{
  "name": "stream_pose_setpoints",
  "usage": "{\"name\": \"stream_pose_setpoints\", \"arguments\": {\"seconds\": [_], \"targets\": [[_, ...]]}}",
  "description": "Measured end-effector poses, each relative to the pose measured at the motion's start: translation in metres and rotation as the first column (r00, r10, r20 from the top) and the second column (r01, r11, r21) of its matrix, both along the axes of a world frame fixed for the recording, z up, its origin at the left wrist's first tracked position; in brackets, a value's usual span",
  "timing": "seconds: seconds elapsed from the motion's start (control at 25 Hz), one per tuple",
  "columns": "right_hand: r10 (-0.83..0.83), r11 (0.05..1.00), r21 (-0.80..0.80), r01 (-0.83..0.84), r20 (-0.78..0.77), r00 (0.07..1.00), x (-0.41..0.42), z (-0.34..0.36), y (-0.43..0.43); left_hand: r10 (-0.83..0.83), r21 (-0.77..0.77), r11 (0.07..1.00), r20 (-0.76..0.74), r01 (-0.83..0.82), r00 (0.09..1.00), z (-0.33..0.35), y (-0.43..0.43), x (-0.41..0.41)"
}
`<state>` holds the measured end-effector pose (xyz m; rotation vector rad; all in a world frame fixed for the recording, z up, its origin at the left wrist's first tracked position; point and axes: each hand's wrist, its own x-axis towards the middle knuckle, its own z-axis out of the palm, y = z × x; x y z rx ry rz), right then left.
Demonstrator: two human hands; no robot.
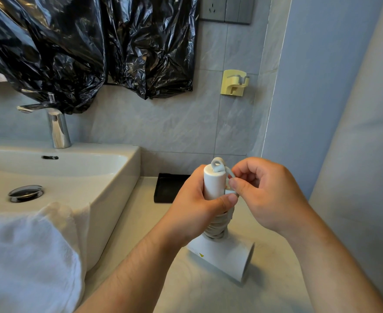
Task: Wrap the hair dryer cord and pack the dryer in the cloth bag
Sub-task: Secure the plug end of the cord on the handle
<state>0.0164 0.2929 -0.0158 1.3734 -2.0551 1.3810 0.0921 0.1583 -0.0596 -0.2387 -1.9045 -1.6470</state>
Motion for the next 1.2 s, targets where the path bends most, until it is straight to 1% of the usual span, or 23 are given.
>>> {"name": "stream_pose_setpoints", "arguments": {"seconds": [0.08,0.12,0.16,0.24,0.32,0.36,0.4,0.48,0.6,0.68,0.8,0.92,1.08,1.2], "targets": [[-0.024,0.998,-0.053,0.021,-0.046,0.999,0.0,-0.003,-0.002,0.0,0.033,0.999,-0.016,0.001,1.0,0.0,-0.001,-0.002],[-0.013,0.997,-0.072,0.01,-0.043,0.999,-0.001,-0.003,-0.002,-0.005,0.047,0.999,-0.024,0.006,1.0,0.0,-0.001,-0.002],[0.025,0.996,-0.081,-0.026,-0.009,1.0,-0.002,-0.003,0.0,-0.011,0.054,0.998,-0.03,0.012,1.0,0.0,0.0,-0.003],[0.186,0.98,-0.104,-0.171,0.161,0.969,-0.006,0.0,0.005,-0.01,0.047,0.999,-0.026,0.011,1.0,0.0,0.001,-0.004],[0.359,0.933,-0.153,-0.325,0.345,0.867,-0.011,-0.002,0.01,0.008,0.057,0.998,-0.022,-0.007,1.0,0.0,0.001,-0.005],[0.407,0.913,-0.166,-0.372,0.405,0.819,-0.014,-0.004,0.01,0.02,0.079,0.997,-0.022,-0.018,1.0,0.0,0.0,-0.006],[0.423,0.905,-0.17,-0.389,0.44,0.792,-0.015,-0.008,0.008,0.027,0.102,0.994,-0.018,-0.025,0.999,-0.001,-0.002,-0.006],[0.414,0.91,-0.183,-0.372,0.458,0.787,-0.016,-0.015,0.003,0.028,0.12,0.992,-0.005,-0.027,1.0,-0.003,-0.005,-0.005],[0.413,0.91,-0.21,-0.356,0.431,0.802,-0.011,-0.019,-0.005,0.026,0.101,0.994,0.009,-0.027,1.0,-0.005,-0.008,-0.002],[0.416,0.908,-0.237,-0.345,0.416,0.809,-0.009,-0.019,-0.008,0.004,0.109,0.994,-0.007,-0.003,1.0,-0.005,-0.008,-0.001],[0.405,0.909,-0.283,-0.305,0.436,0.803,-0.009,-0.019,-0.01,-0.008,0.124,0.992,-0.046,0.014,0.999,-0.007,-0.007,-0.003],[0.422,0.903,-0.297,-0.311,0.482,0.767,-0.009,-0.022,-0.012,0.005,0.132,0.991,-0.036,0.0,0.999,-0.005,-0.005,-0.003],[0.492,0.869,-0.364,-0.335,0.552,0.674,-0.009,-0.025,-0.017,0.004,0.164,0.986,-0.036,0.002,0.999,-0.003,-0.003,-0.001],[0.511,0.857,-0.392,-0.334,0.567,0.646,-0.01,-0.025,-0.018,0.003,0.205,0.979,-0.025,0.002,1.0,-0.004,-0.004,-0.001]]}}
